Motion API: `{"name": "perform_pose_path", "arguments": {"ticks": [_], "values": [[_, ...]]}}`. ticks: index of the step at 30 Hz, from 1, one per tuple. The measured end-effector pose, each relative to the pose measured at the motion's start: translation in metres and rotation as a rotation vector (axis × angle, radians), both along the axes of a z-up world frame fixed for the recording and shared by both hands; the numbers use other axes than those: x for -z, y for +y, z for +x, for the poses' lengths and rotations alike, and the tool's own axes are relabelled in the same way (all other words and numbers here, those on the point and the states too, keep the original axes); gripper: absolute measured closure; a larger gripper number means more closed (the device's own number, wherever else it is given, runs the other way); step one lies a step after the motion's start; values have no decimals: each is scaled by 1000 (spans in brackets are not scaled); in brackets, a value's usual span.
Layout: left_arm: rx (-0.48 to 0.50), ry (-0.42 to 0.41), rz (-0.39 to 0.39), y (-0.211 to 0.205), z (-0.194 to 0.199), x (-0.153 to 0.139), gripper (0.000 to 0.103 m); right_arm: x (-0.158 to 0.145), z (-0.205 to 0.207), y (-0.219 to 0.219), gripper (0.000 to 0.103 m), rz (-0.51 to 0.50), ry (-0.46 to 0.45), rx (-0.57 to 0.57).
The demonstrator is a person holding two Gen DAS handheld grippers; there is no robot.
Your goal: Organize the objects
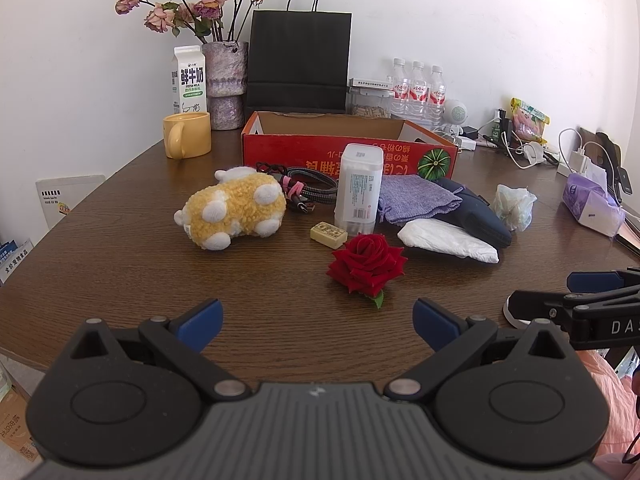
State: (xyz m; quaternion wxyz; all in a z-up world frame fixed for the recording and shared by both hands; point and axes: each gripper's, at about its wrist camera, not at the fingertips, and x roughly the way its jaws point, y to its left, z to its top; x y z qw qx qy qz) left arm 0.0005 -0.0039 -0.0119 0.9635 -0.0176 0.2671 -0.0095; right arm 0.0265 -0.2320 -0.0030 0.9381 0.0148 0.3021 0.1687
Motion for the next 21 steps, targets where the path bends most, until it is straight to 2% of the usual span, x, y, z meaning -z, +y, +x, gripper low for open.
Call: {"name": "perform_pose_path", "arguments": {"ticks": [21], "values": [[1,18,-9,1,-1,4,0,4,2,1,2,-14,17,5]]}}
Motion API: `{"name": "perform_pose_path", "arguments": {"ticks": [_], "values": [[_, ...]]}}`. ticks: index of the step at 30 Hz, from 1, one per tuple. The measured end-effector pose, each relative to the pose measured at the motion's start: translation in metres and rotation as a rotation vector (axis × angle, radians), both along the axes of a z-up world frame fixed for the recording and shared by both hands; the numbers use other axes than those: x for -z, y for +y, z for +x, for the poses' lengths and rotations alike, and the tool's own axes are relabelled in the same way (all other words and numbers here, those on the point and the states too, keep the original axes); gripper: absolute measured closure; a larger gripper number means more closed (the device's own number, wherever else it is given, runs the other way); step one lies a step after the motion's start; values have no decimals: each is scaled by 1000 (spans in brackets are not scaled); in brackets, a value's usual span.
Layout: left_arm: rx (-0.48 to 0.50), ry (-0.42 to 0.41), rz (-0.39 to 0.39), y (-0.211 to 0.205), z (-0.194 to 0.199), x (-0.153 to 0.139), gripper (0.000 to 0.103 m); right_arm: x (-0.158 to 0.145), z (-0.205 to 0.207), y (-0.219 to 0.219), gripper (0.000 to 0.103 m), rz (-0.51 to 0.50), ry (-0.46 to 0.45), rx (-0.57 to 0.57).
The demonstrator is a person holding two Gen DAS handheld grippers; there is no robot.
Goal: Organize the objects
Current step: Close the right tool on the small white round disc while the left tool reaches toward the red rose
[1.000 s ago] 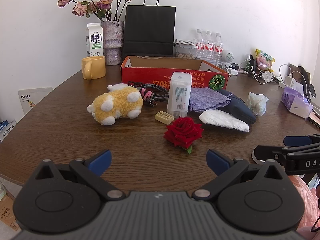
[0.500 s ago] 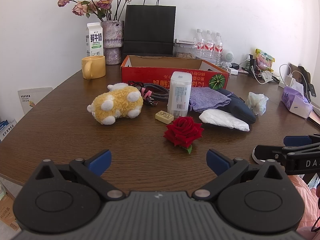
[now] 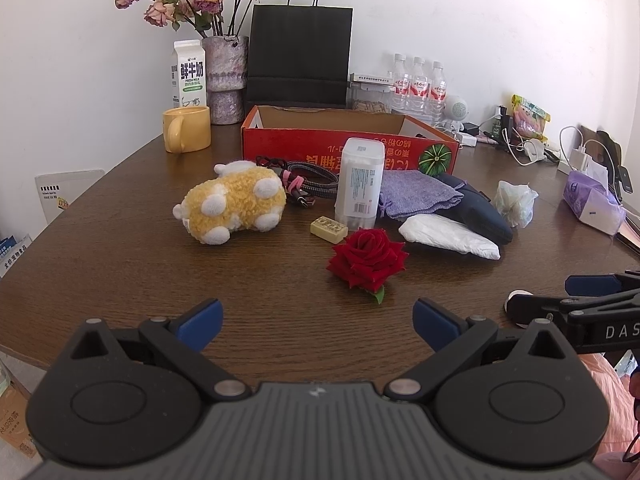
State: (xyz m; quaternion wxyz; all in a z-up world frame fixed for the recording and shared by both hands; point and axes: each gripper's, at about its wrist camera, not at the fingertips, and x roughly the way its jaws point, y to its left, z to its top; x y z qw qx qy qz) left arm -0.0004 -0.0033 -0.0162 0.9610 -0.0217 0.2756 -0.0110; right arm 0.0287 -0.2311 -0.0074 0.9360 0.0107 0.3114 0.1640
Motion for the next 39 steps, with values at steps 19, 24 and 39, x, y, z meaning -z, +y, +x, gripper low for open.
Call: {"name": "perform_pose_path", "arguments": {"ticks": [19,24,39], "values": [[1,51,-16,3,7,3,0,18,7,-1,65,-22,-30,-37],[6,60,-15,2,10,4,0,18,7,-4,65,-3,-34,-39],[49,79,-6,-9,37,9,0,15,13,-7,65,10,-54,-33]]}}
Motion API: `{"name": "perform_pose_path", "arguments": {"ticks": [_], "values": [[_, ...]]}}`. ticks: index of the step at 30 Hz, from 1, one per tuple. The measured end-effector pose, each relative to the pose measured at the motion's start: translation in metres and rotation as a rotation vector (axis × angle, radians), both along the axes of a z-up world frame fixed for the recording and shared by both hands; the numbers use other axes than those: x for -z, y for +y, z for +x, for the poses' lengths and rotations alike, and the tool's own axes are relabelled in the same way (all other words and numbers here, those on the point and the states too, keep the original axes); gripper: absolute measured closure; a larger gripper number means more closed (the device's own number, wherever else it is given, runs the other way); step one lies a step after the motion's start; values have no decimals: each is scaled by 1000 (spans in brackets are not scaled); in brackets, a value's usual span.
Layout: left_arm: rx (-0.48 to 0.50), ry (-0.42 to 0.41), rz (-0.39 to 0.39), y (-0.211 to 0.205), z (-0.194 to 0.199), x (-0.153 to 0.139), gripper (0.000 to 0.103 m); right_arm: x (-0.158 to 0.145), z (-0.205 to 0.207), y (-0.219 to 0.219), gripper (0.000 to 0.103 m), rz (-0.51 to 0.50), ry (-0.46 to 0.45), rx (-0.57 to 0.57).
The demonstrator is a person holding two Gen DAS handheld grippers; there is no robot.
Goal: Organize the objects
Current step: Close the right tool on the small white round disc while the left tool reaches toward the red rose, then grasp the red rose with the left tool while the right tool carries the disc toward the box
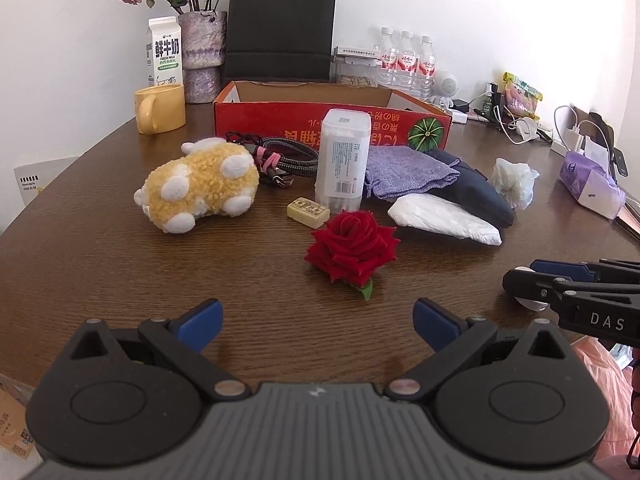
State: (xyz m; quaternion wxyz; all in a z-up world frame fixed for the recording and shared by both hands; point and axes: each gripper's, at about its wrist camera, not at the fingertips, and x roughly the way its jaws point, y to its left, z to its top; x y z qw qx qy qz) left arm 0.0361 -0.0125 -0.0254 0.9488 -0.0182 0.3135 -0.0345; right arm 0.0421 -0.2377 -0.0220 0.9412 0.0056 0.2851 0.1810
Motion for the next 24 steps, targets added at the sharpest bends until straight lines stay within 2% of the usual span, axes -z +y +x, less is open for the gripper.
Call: {"name": "perform_pose_path", "arguments": {"ticks": [7,9,11,14,16,18,22,24], "values": [[6,-6,18,-9,20,0,0,-1,3,-1,65,2,-7,7],[15,-15,20,-12,25,0,3,-1,4,-2,65,2,-8,8],[28,-27,25,-16,30,-1,10,-1,4,-2,65,2,-8,9],[27,-47,33,-21,38,-2,25,-2,5,-2,65,1,-11,8],[45,-43,12,-22,44,-2,47,-3,6,-1,65,1,-15,6],[62,-36,-2,-23,46,-1,57,-4,7,-1,65,0,-21,4],[65,-61,7,-26,43,-3,66,-7,10,-1,65,2,-32,5],[60,-72,7,-25,42,-5,66,-9,12,-1,65,3,-40,6]]}}
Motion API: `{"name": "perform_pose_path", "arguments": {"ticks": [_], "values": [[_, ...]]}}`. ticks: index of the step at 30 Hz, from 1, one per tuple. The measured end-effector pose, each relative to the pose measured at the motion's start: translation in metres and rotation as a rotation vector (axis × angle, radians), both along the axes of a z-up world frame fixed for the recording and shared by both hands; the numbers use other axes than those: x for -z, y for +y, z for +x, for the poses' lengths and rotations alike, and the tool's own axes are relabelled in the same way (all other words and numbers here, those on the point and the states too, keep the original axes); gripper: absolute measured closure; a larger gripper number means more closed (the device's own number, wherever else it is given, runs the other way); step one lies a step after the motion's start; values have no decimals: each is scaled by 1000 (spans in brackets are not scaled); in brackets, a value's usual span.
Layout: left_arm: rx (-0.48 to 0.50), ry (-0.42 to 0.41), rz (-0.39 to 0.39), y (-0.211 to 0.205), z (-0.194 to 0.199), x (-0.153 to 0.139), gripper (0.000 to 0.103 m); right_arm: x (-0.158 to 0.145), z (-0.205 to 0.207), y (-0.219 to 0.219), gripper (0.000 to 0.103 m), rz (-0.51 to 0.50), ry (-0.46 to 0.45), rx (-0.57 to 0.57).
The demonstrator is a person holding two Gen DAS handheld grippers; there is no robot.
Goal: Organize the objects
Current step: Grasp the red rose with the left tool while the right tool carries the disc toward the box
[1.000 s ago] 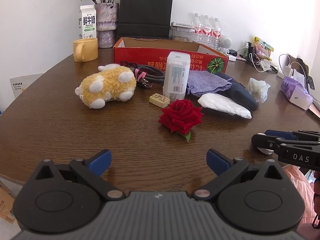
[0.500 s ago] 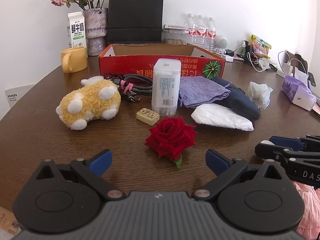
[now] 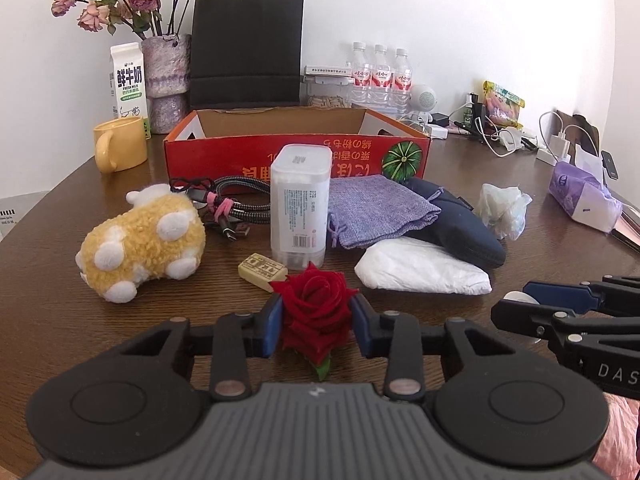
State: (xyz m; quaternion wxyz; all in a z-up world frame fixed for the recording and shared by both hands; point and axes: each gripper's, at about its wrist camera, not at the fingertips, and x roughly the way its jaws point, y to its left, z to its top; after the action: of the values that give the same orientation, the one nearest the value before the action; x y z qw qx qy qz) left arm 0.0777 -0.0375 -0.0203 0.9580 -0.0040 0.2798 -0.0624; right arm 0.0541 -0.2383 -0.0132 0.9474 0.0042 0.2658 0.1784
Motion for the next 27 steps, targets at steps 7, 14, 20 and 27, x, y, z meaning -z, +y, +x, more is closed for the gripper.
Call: {"name": "perform_pose_path", "arguments": {"ticks": [7,14,20,27], "values": [[-14,-62,-19,6,-2,-17,67,-13,11,3,65,2,-57,2],[-32,-155,-25,10,8,-44,67,-30,31,7,65,2,-119,7],[-56,-214,-28,13,31,-66,67,-49,57,14,65,7,-178,11],[-83,-282,-32,16,65,-91,67,-73,96,26,65,8,-239,20]]}}
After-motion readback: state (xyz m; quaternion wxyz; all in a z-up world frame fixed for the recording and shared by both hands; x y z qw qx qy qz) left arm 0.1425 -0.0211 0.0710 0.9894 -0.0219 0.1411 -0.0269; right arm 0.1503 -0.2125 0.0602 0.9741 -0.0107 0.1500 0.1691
